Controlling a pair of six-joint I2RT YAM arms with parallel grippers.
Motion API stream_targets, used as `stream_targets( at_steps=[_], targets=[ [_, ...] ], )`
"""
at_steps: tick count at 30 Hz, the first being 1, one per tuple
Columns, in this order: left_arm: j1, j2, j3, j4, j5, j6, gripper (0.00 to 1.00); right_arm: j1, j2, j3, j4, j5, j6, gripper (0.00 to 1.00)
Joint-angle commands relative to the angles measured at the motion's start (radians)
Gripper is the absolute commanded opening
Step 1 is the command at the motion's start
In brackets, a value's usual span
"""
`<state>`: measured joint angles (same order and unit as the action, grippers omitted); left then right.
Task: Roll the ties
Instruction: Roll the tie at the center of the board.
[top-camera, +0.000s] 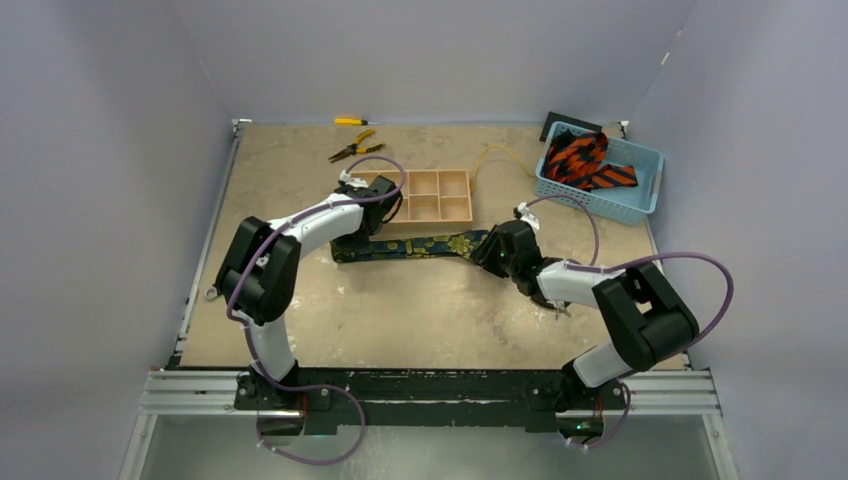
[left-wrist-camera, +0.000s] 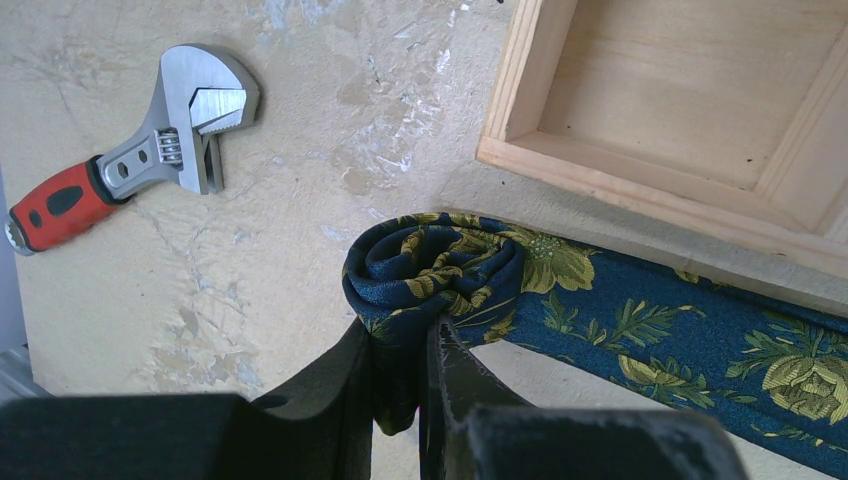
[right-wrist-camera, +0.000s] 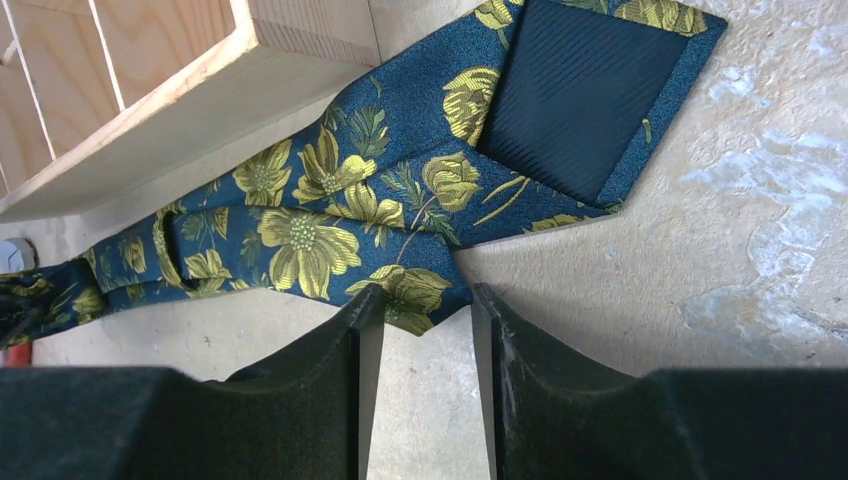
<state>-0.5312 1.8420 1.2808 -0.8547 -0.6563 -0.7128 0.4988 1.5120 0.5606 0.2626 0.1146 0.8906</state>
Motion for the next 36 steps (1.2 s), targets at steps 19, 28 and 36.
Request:
stream_targets(
  at_steps=[19, 28, 36],
  targets=[
    [-0.003, -0.032, -0.032, 0.029, 0.012, 0.018, 0.0, -0.002, -0.067, 0.045, -0.01, 0.072, -0.076, 0.0],
    [-0.003, -0.033, -0.039, 0.034, 0.014, 0.017, 0.0, -0.005, -0.057, 0.144, -0.066, 0.183, -0.165, 0.0],
    [-0.004, -0.029, -0.044, 0.039, 0.019, 0.018, 0.0, -0.008, 0.056, 0.219, -0.179, 0.293, -0.177, 0.14]
  ],
)
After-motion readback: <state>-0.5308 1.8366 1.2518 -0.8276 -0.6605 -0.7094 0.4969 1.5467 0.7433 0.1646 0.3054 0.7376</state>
